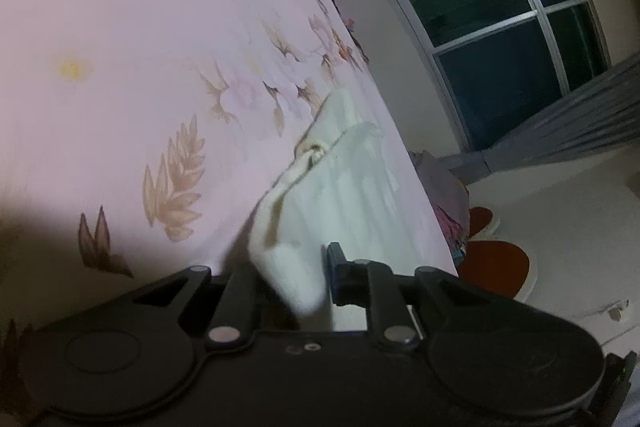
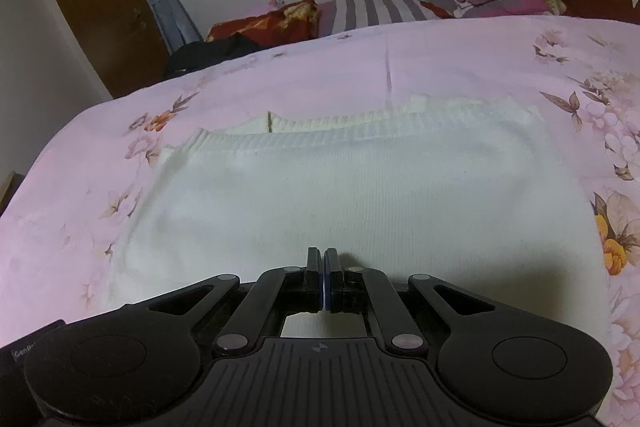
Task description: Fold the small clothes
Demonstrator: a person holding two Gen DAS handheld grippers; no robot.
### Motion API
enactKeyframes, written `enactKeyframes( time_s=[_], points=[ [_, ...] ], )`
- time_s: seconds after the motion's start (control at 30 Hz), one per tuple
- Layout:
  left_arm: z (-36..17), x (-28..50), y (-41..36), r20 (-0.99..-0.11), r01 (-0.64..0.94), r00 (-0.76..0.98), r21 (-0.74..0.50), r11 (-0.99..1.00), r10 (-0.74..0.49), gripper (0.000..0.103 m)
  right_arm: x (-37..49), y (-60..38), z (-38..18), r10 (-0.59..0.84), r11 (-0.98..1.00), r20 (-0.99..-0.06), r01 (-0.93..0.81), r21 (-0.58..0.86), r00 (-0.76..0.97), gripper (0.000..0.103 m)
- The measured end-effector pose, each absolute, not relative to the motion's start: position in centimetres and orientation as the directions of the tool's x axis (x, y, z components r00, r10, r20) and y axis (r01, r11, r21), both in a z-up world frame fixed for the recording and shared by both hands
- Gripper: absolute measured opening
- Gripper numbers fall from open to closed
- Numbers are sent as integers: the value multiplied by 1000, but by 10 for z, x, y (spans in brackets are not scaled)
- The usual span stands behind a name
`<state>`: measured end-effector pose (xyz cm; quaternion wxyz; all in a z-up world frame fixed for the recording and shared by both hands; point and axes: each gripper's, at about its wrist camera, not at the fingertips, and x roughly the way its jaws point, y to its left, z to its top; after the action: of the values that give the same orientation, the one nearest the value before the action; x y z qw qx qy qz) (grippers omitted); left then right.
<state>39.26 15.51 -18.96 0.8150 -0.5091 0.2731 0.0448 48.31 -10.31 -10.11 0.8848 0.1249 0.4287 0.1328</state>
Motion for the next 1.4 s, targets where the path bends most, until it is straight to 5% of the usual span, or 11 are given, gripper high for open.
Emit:
enactKeyframes(
  time_s=[0.33, 0.47, 0.53, 0.63, 0.77, 0.97, 1.23, 1.3, 1.37, 1.4],
  points=[
    [-182, 395, 161, -515, -395, 849, -770, 501, -121, 19, 500, -95, -124, 331, 943, -763, -162, 292, 556, 0],
    [-171, 404, 153, -533, -378, 836, -735, 563, -134, 32, 501, -109, -130, 384, 918, -742, -143, 370, 549, 0],
    [-168, 403, 147, -543, -381, 831, -715, 585, -122, 28, 502, -116, -132, 412, 903, -731, -138, 406, 543, 0],
    [-170, 402, 140, -571, -410, 814, -694, 592, -107, 7, 503, -118, -131, 432, 895, -724, -155, 419, 537, 0],
    [-154, 403, 126, -570, -389, 819, -638, 664, -68, 6, 505, -125, -132, 467, 876, -711, -170, 451, 526, 0],
    [-86, 419, 68, -481, -166, 871, -479, 862, -99, 6, 496, -173, -112, 512, 825, -625, -134, 549, 589, 0],
    [-54, 448, -72, -525, 113, 819, -248, 962, -231, 6, 476, -316, -86, 438, 781, -552, 2, 624, 709, 0],
    [-70, 460, -107, -593, 185, 751, -233, 955, -290, 9, 472, -346, -83, 422, 772, -548, 31, 635, 722, 0],
    [-94, 472, -139, -692, 247, 624, -266, 932, -363, 29, 469, -369, -86, 430, 753, -539, 42, 657, 725, 5],
    [-100, 472, -145, -715, 249, 588, -285, 926, -378, 34, 468, -375, -88, 415, 759, -558, 64, 648, 719, 26]
  ],
)
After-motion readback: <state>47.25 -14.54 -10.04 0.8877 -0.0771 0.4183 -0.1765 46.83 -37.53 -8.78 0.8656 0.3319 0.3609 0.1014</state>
